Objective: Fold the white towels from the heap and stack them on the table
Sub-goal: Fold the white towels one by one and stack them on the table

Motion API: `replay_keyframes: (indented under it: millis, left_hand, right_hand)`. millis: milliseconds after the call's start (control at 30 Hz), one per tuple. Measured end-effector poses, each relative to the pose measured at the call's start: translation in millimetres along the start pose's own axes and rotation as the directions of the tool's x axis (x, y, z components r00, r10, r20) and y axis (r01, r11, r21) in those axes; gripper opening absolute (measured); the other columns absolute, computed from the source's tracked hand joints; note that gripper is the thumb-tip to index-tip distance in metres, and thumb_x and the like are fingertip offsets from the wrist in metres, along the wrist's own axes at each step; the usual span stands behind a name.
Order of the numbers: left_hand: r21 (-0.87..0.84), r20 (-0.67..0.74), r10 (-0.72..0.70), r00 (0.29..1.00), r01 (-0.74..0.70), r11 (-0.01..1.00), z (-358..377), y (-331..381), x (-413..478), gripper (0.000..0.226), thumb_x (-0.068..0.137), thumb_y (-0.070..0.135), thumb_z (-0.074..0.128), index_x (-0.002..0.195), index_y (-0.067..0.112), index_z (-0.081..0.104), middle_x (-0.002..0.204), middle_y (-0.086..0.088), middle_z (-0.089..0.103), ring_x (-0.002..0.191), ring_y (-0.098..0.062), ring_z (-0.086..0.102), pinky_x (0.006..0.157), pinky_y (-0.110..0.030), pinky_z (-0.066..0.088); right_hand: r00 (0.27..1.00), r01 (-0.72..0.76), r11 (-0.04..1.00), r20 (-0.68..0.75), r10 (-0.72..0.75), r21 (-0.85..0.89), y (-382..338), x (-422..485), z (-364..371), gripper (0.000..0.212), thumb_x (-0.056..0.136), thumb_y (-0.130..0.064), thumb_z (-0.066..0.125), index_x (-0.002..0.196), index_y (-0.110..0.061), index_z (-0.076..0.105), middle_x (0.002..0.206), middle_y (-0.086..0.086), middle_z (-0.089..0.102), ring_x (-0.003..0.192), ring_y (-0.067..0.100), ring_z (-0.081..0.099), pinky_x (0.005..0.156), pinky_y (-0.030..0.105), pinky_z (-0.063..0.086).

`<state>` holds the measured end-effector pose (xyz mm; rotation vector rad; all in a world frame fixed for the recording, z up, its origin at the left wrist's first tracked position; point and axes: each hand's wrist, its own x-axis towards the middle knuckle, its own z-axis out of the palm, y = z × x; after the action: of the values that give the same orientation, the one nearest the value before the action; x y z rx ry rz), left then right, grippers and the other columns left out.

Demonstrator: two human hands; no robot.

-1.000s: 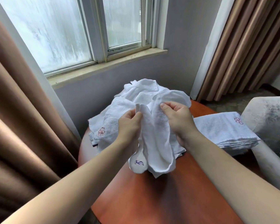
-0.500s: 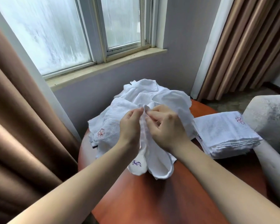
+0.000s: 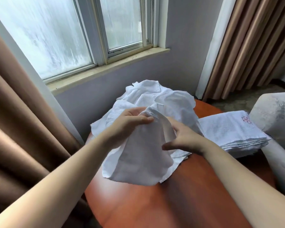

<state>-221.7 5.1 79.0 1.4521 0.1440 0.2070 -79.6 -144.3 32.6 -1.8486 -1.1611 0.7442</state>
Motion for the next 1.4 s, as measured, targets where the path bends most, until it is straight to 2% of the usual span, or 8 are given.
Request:
replay_keyframes:
  millis: [300,500,633,767,867,967,1233,1400]
  left_hand:
    - [0.015,-0.138,0.069,0.988,-0.068,0.998,-26.0,-2.2,-3.4,0.051,0.066,0.028,0.072,0.1,-0.008,0.059,0.079,-0.011,0.06,0.069,-0.02,0.059,0.068,-0.03,0.048]
    - [-0.002,-0.194,0.017,0.981,-0.018,1.0,-41.6,-11.2,-14.8,0.04,0.076,0.015,0.062,0.106,-0.011,0.061,0.089,-0.017,0.066,0.077,-0.027,0.064,0.073,-0.032,0.053]
    - [0.038,-0.184,0.03,0.983,-0.023,0.999,-32.6,-8.4,-13.1,0.055,0.069,0.021,0.07,0.104,-0.019,0.055,0.091,-0.021,0.058,0.081,-0.029,0.057,0.072,-0.033,0.048]
    - [0.049,-0.15,0.042,0.988,-0.035,0.998,-25.5,-2.3,-11.1,0.065,0.064,0.026,0.07,0.099,-0.023,0.049,0.092,-0.022,0.051,0.081,-0.031,0.048,0.069,-0.034,0.042]
    - [0.055,-0.128,0.055,0.99,-0.048,0.997,-27.2,-0.4,-11.4,0.066,0.064,0.025,0.068,0.099,-0.026,0.047,0.093,-0.023,0.049,0.082,-0.034,0.045,0.069,-0.035,0.038]
    - [0.071,-0.108,0.074,0.991,-0.066,0.995,-30.1,3.5,-15.1,0.062,0.061,0.024,0.067,0.094,-0.025,0.048,0.089,-0.023,0.048,0.078,-0.032,0.047,0.067,-0.034,0.039]
    - [0.179,-0.137,0.164,0.977,-0.139,0.974,-38.4,8.9,-21.3,0.024,0.06,0.016,0.062,0.079,0.007,0.073,0.078,-0.01,0.066,0.075,-0.02,0.062,0.069,-0.021,0.049]
    - [0.119,-0.231,0.11,0.967,-0.084,0.989,-72.9,2.6,-32.6,0.034,0.054,0.023,0.069,0.082,0.004,0.068,0.072,-0.01,0.064,0.066,-0.022,0.061,0.064,-0.025,0.048]
  right_hand:
    - [0.979,-0.198,0.953,0.002,0.204,-0.229,50.5,-5.7,22.3,0.023,0.061,-0.039,0.074,0.074,-0.029,0.058,0.074,-0.014,0.06,0.079,0.011,0.057,0.075,0.036,0.051]
    - [0.917,-0.305,0.947,-0.299,0.263,-0.104,74.5,-14.1,9.2,0.027,0.074,-0.021,0.077,0.077,-0.019,0.05,0.076,-0.004,0.059,0.071,0.014,0.054,0.064,0.032,0.041]
    - [0.819,-0.263,0.929,-0.569,0.072,-0.261,81.0,-17.6,20.8,0.046,0.072,-0.016,0.077,0.062,-0.022,0.033,0.062,-0.006,0.041,0.058,0.015,0.04,0.054,0.034,0.031]
    - [0.965,-0.093,0.94,-0.261,0.005,-0.328,77.2,-17.9,45.6,0.016,0.084,-0.011,0.063,0.087,-0.027,0.064,0.085,-0.02,0.057,0.067,-0.005,0.047,0.071,0.021,0.036]
    - [0.975,-0.144,0.955,-0.202,0.092,-0.259,72.9,-11.8,61.0,0.046,0.091,-0.005,0.048,0.13,-0.027,0.055,0.11,-0.018,0.058,0.09,0.005,0.054,0.083,0.017,0.036]
    - [0.971,-0.183,0.951,-0.195,0.136,-0.249,68.6,-1.2,68.4,0.057,0.088,-0.003,0.044,0.137,-0.03,0.048,0.135,-0.008,0.055,0.115,0.02,0.055,0.096,0.026,0.038]
    - [0.889,-0.108,0.791,0.298,0.348,-0.603,53.4,-0.8,78.1,0.017,0.073,-0.026,0.068,0.089,-0.026,0.06,0.082,-0.005,0.058,0.076,0.017,0.056,0.062,0.028,0.044]
    - [0.969,-0.096,0.86,0.149,0.195,-0.501,72.6,-2.6,64.2,0.042,0.074,-0.027,0.066,0.052,-0.012,0.033,0.075,0.015,0.046,0.067,0.026,0.043,0.061,0.039,0.036]
